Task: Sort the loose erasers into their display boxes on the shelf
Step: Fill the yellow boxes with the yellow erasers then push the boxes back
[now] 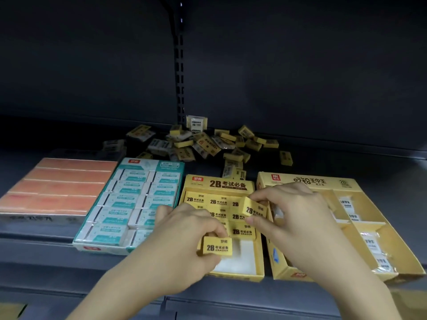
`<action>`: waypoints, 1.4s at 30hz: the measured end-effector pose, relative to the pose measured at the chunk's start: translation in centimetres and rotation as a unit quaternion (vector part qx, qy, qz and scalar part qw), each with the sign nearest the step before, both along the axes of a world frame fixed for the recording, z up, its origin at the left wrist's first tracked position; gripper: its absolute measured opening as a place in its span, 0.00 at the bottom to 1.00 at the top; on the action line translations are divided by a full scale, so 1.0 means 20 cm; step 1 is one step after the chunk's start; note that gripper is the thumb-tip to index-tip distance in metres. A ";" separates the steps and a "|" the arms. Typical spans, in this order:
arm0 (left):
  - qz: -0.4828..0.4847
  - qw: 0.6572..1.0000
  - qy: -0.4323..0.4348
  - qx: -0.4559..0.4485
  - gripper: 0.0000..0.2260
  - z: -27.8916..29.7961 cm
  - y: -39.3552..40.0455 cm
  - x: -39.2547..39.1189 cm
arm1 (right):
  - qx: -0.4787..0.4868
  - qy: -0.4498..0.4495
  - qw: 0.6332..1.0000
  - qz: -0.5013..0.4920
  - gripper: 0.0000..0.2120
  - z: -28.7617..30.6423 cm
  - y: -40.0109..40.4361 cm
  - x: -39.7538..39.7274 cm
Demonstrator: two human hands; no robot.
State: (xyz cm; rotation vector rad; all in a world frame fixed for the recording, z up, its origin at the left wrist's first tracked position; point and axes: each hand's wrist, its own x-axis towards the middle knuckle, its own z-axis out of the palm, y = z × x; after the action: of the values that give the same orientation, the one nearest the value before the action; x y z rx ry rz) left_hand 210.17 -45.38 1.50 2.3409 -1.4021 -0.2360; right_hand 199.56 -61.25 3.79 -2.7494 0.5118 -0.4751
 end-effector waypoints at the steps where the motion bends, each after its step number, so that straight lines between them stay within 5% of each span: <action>1: 0.001 1.000 -0.008 0.009 0.12 0.00 0.00 0.00 | -0.002 -0.003 1.000 0.002 0.13 0.00 0.00 0.00; 10: 0.003 0.999 -0.016 0.037 0.14 -0.02 -0.01 0.03 | -0.021 0.017 1.000 0.011 0.14 -0.03 0.03 -0.01; 17: 0.079 0.996 0.007 -0.047 0.22 -0.04 0.01 -0.01 | -0.024 0.066 0.997 0.044 0.16 0.01 0.09 -0.02; 23: 0.090 0.993 0.045 -0.061 0.17 0.04 0.06 0.03 | -0.042 0.092 0.994 0.043 0.16 0.02 0.10 -0.05; 30: 0.257 0.932 0.143 -0.211 0.01 0.11 0.15 0.11 | -0.128 0.140 0.981 0.049 0.12 0.01 0.14 -0.02; 42: 0.313 0.912 0.147 -0.219 0.03 0.09 0.23 0.10 | -0.153 0.169 0.973 0.040 0.08 0.00 0.17 0.03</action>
State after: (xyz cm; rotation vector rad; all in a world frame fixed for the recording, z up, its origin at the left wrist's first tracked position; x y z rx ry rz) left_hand 212.08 -40.83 3.36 2.1236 -0.4523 -0.0694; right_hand 200.25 -57.90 3.75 -3.1566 0.4326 -0.0644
